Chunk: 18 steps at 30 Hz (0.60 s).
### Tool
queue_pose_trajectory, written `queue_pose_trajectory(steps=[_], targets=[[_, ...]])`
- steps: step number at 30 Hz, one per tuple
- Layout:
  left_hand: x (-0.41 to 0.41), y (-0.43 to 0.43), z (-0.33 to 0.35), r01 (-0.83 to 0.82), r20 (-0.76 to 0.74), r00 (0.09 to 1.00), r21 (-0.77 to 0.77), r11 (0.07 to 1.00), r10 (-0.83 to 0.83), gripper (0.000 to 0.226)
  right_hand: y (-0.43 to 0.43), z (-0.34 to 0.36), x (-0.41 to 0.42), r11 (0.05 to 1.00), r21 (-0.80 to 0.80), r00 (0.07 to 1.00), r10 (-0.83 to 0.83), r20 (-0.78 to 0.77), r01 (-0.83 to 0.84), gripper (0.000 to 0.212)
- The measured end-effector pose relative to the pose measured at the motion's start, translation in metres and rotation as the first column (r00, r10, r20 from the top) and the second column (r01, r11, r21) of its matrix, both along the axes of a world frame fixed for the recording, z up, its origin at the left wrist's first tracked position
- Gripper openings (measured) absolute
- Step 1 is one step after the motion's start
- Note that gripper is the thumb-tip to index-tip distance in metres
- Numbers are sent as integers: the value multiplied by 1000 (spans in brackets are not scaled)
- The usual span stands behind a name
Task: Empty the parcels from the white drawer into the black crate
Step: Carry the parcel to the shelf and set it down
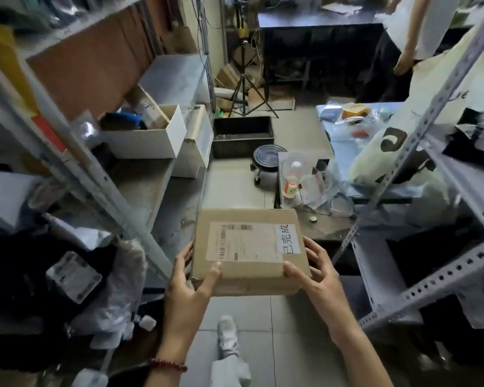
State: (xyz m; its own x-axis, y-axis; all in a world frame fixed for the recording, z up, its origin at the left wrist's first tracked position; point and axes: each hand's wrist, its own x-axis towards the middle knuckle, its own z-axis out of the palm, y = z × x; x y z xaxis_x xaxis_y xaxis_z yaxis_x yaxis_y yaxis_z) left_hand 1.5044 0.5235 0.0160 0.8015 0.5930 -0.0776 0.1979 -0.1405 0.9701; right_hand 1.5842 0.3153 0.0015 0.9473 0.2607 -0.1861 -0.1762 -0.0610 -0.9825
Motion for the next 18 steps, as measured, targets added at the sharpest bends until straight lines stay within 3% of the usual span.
queue_pose_trajectory(steps=[8,18], targets=[[174,96,3,215,32,976,52,975,-217,73,84,13,163,992,-58,993,-114,30,115,78],[355,179,10,148,-5,989,79,986,-148,70,169,22,348,995,-79,997,-63,55,67,71]])
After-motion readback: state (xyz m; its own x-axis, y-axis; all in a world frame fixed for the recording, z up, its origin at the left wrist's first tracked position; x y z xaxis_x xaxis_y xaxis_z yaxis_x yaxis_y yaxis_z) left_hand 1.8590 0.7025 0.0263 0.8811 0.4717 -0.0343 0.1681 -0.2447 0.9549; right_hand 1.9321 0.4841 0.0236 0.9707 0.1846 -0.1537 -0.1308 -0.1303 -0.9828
